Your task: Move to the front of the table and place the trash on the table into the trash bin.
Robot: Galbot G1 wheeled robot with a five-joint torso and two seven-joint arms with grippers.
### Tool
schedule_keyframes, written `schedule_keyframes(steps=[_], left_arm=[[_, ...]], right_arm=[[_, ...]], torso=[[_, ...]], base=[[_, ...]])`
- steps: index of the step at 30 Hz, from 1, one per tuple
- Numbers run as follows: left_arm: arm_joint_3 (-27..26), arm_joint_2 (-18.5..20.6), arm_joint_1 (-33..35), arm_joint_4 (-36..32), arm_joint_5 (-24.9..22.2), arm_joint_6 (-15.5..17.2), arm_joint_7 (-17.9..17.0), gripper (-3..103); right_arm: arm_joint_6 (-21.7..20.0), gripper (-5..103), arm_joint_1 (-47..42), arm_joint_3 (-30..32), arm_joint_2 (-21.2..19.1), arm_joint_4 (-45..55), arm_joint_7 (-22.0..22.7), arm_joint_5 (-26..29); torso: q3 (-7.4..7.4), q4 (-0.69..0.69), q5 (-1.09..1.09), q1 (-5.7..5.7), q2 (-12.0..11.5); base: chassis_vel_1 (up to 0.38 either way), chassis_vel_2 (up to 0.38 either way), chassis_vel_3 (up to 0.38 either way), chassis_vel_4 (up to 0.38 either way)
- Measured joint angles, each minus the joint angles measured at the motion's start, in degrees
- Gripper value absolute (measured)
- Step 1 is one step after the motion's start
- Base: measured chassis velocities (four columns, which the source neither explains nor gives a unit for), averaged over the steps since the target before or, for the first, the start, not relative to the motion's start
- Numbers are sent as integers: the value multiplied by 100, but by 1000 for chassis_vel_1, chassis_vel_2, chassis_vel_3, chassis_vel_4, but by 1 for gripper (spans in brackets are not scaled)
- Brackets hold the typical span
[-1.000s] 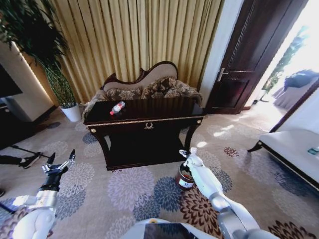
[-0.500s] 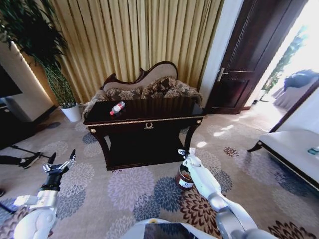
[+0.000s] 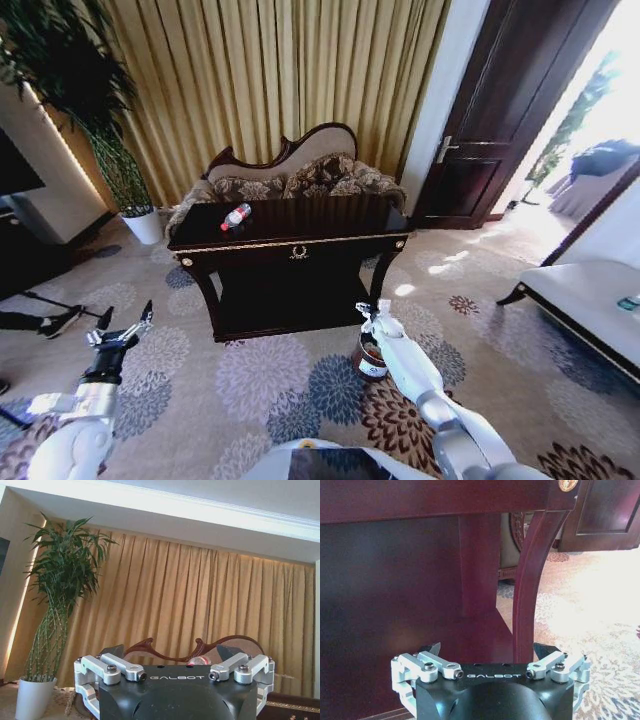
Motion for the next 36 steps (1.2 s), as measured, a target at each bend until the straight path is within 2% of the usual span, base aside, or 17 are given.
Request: schedule_keyframes(steps=[7, 9, 11, 12, 13, 15, 18, 19, 21, 24, 26, 27, 31, 32, 33, 35, 36], left_arm=[[7, -19, -20, -12, -2, 0, -3, 100], [7, -20, -15, -9, -2, 0, -4, 100], [-1, -20, -10, -2, -2, 0, -4, 100], [-1, -20, -10, -2, -2, 0, -4, 100], [-4, -18, -10, 0, -3, 0, -4, 100], [-7, -16, -10, 0, -4, 0, -4, 100], [-8, -12, -21, 2, -6, 0, -5, 100], [-8, -12, -21, 2, -6, 0, -5, 100], [-8, -11, -24, 14, -8, 0, -6, 100], [-7, -10, -24, 22, -10, 0, -6, 100], [-8, -11, -17, 36, -11, 0, -6, 100], [-8, -11, -17, 36, -11, 0, -6, 100], [-14, -8, -16, 37, -20, -2, -6, 100], [-14, -8, -16, 37, -20, -2, -6, 100], [-16, -7, -17, 37, -21, -2, -6, 100], [-17, -7, -17, 37, -21, -2, -6, 100], [-17, -7, -16, 37, -22, -3, -6, 100]], right_arm=[[123, 99, -36, -14, 6, -22, 48, 17], [130, 95, -47, -15, 5, -29, 48, 17], [25, 84, -71, -18, -4, 2, 62, 8], [25, 84, -71, -18, -4, 2, 62, 8], [3, 76, -71, -19, -5, 5, 79, 0], [-10, 77, -67, -21, -3, 4, 90, -6], [13, 91, -57, -34, 0, -4, 90, -12], [13, 91, -57, -34, 0, -4, 90, -12], [15, 82, -53, -35, 6, -9, 90, -14], [15, 76, -53, -35, 8, -15, 90, -14], [16, 65, -58, -35, 9, -16, 89, -13], [16, 65, -58, -35, 9, -16, 89, -13], [16, 43, -58, -35, 8, -7, 89, -6], [16, 43, -58, -35, 8, -7, 89, -6], [17, 37, -58, -35, 8, -3, 89, -4], [19, 37, -58, -35, 7, 0, 89, -3], [21, 32, -59, -35, 7, 6, 89, -1]], torso=[[0, -2, -1, 0, 0], [0, -2, -1, 0, 0], [0, -2, 0, 0, 0], [0, -2, 0, 0, 0], [0, -2, -1, 0, 0], [0, -2, -1, 0, 0], [0, -2, 0, 0, 0], [0, -2, 0, 0, 0], [0, -2, -1, 0, 0], [0, -2, -1, 0, 0], [0, -2, -1, 0, 0], [0, -2, -1, 0, 0], [0, -2, -1, 0, 0], [0, -2, -1, 0, 0], [0, -2, -1, 0, 0], [0, -2, -1, 0, 0], [0, -2, 0, 0, 0]], base=[[0, 0, 0, 0], [0, 0, 0, 0], [0, 0, 0, 0], [0, 0, 0, 0], [0, 0, 0, 0], [0, 0, 0, 0], [0, 0, 0, 0], [0, 0, 0, 0], [0, 0, 0, 0], [0, 0, 0, 0], [0, 0, 0, 0], [0, 0, 0, 0], [0, 0, 0, 0], [0, 0, 0, 0], [0, 0, 0, 0], [0, 0, 0, 0], [0, 0, 0, 0]])
